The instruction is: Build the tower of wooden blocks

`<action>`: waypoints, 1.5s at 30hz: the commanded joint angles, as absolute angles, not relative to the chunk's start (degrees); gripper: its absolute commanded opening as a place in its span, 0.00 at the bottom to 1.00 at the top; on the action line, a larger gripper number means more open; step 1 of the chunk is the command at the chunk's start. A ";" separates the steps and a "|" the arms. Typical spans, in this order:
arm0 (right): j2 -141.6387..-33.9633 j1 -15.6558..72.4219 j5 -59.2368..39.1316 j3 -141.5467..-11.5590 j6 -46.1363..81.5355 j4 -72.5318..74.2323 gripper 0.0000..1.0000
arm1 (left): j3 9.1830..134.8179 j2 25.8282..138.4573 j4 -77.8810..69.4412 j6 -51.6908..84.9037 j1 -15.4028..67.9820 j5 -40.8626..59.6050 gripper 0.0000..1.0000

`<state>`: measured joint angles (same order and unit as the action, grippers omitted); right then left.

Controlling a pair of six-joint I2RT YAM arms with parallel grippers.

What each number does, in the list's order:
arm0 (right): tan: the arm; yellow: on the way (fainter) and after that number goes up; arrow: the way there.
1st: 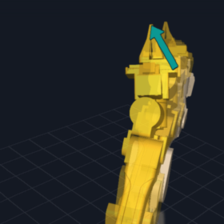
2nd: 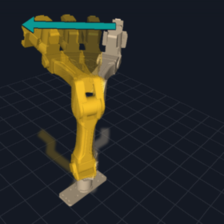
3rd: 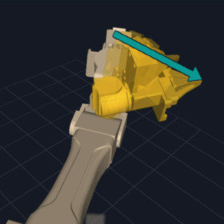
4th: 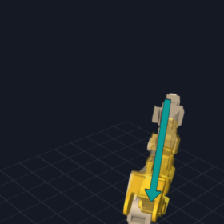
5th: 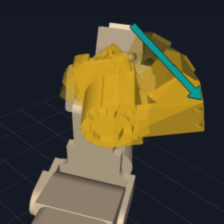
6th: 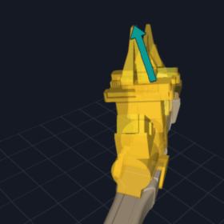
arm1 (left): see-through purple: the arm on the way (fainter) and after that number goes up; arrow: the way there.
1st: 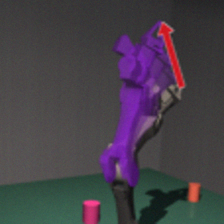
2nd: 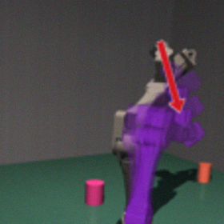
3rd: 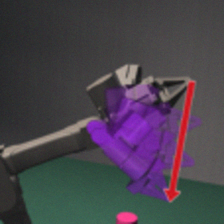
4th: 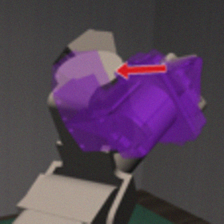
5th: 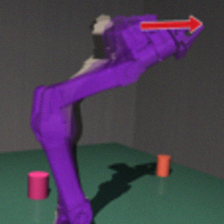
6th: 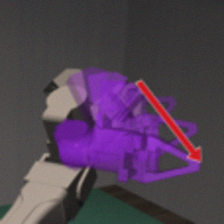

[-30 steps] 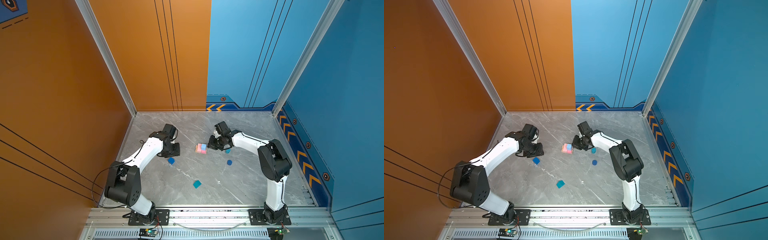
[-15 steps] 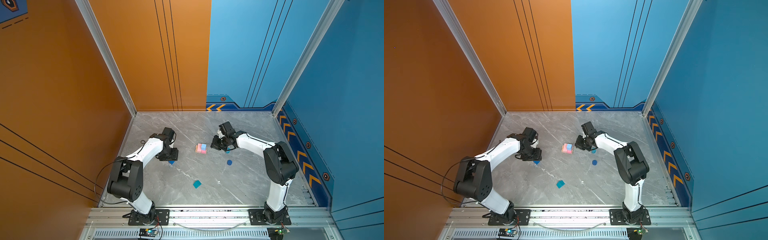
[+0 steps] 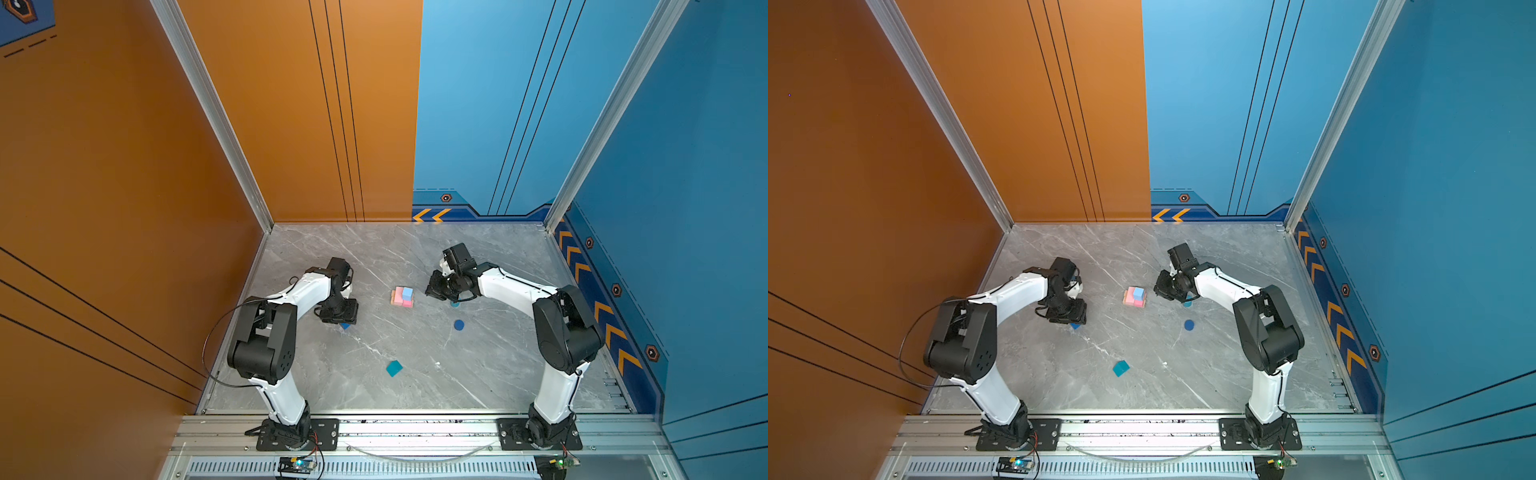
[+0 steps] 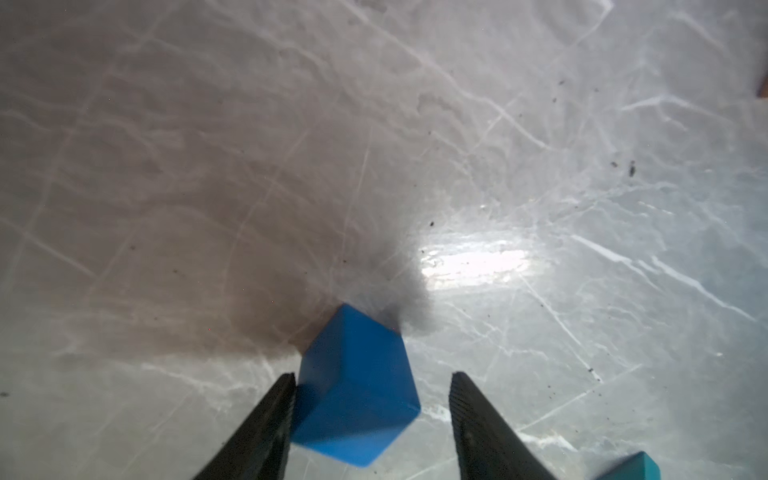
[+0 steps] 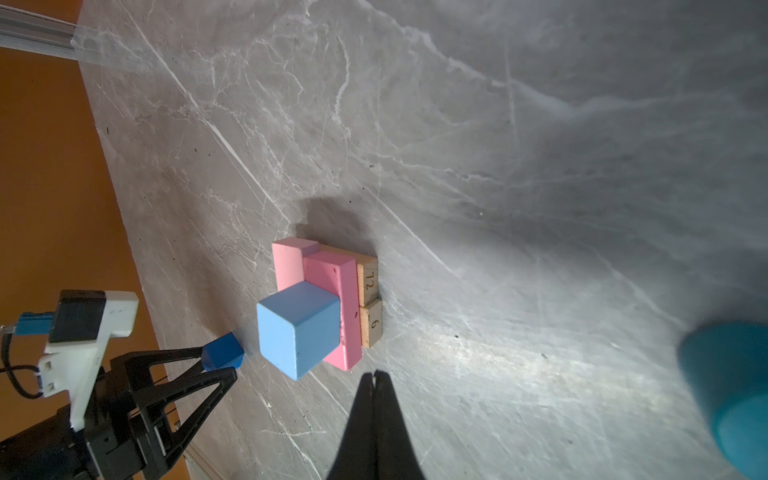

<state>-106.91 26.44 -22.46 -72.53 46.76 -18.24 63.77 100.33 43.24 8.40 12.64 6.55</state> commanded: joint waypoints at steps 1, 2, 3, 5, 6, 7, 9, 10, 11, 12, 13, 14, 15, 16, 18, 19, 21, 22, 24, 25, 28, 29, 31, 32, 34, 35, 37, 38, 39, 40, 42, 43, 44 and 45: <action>-105.00 25.93 -22.65 -71.23 46.10 -17.36 0.04 | 64.69 100.65 43.68 7.92 12.44 8.18 0.58; -105.02 25.84 -22.74 -71.16 46.07 -17.23 0.03 | 64.60 100.44 43.68 8.19 12.48 8.33 0.57; -105.01 25.77 -22.76 -70.95 46.10 -17.17 0.04 | 64.47 100.16 43.68 8.43 12.56 8.39 0.56; -104.99 25.75 -22.85 -70.84 46.15 -16.90 0.04 | 64.26 99.48 43.69 8.94 12.73 8.27 0.53; -105.02 25.75 -22.85 -70.77 46.14 -16.86 0.03 | 64.25 99.12 43.75 9.28 12.78 8.27 0.52; -104.98 25.75 -22.93 -70.81 46.17 -16.84 0.04 | 64.20 98.94 43.91 9.59 12.83 8.23 0.49; -105.08 25.75 -22.98 -70.83 46.14 -16.74 0.04 | 64.26 98.62 44.27 9.92 12.98 8.13 0.44; -105.12 25.75 -23.02 -70.79 46.22 -16.75 0.04 | 64.29 98.64 44.50 10.23 13.13 8.14 0.41; -105.14 25.75 -23.03 -70.82 46.19 -16.78 0.04 | 64.37 98.73 44.56 10.43 13.09 8.26 0.40; -105.16 25.73 -23.07 -70.81 46.14 -16.77 0.04 | 64.36 98.86 44.75 10.64 13.12 8.52 0.40; -105.18 25.75 -23.03 -70.83 46.21 -16.78 0.03 | 64.49 99.09 44.85 10.83 13.25 8.74 0.39; -105.20 25.76 -23.03 -70.77 46.15 -16.78 0.04 | 64.47 99.21 44.99 10.96 13.36 8.87 0.39; -105.16 25.75 -23.03 -70.84 46.15 -16.77 0.04 | 64.46 99.44 45.04 11.16 13.53 9.07 0.39; -105.17 25.71 -23.03 -70.83 46.14 -16.72 0.04 | 64.47 99.59 45.04 11.33 13.73 9.19 0.39; -105.19 25.77 -23.03 -70.76 46.17 -16.75 0.04 | 64.45 99.78 45.18 11.58 14.01 9.05 0.39; -105.14 25.75 -23.03 -70.67 46.16 -16.79 0.04 | 64.53 99.85 45.11 11.78 14.13 9.05 0.39; -105.17 25.75 -23.03 -70.69 46.14 -16.74 0.03 | 64.74 99.92 45.26 11.96 14.15 8.90 0.39; -105.12 25.76 -23.03 -70.59 46.15 -16.75 0.04 | 64.85 99.93 45.24 12.12 14.10 8.72 0.40; -105.10 25.75 -23.03 -70.58 46.19 -16.77 0.04 | 65.04 99.98 45.25 12.47 14.08 8.32 0.42; -105.08 25.80 -23.01 -70.55 46.21 -16.77 0.04 | 65.29 99.93 45.22 12.63 14.10 8.02 0.42; -105.04 25.75 -22.94 -70.48 46.14 -16.74 0.04 | 65.83 100.15 45.35 13.14 13.98 7.23 0.43; -105.07 25.75 -22.94 -70.43 46.14 -16.78 0.04 | 66.12 100.20 45.35 13.26 13.96 7.04 0.44; -105.09 25.75 -22.93 -70.29 46.19 -16.78 0.04 | 66.52 100.41 45.35 13.61 13.94 6.85 0.44; -105.02 25.75 -22.86 -70.23 46.21 -16.76 0.04 | 66.80 100.60 45.34 13.71 13.95 6.79 0.44; -104.97 25.71 -22.85 -70.14 46.18 -16.67 0.04 | 67.09 100.96 45.34 13.80 13.95 6.70 0.43; -104.97 25.66 -22.85 -70.14 46.17 -16.69 0.04 | 67.14 101.23 45.34 13.86 13.95 6.67 0.42; -104.90 25.62 -22.83 -70.01 46.16 -16.66 0.04 | 67.15 101.68 45.44 13.89 13.92 6.40 0.40; -104.88 25.66 -22.83 -70.02 46.16 -16.65 0.04 | 67.05 101.95 45.40 13.97 13.96 6.28 0.38; -104.85 25.58 -22.77 -69.92 46.16 -16.65 0.04 | 67.04 102.05 45.43 13.98 13.93 6.31 0.37; -104.81 25.58 -22.76 -69.89 46.14 -16.63 0.04 | 66.90 102.19 45.40 14.04 13.95 6.35 0.36; -104.76 25.58 -22.76 -69.79 46.14 -16.69 0.04 | 66.89 102.52 45.39 14.10 13.97 6.33 0.33; -104.77 25.58 -22.79 -69.80 46.15 -16.69 0.04 | 67.00 102.57 45.43 14.15 13.92 6.39 0.32; -104.61 25.58 -22.74 -69.72 46.14 -16.66 0.04 | 67.02 102.55 45.37 14.24 13.93 6.35 0.30; -104.62 25.53 -22.68 -69.62 46.16 -16.62 0.04 | 67.12 102.57 45.43 14.33 13.97 6.40 0.29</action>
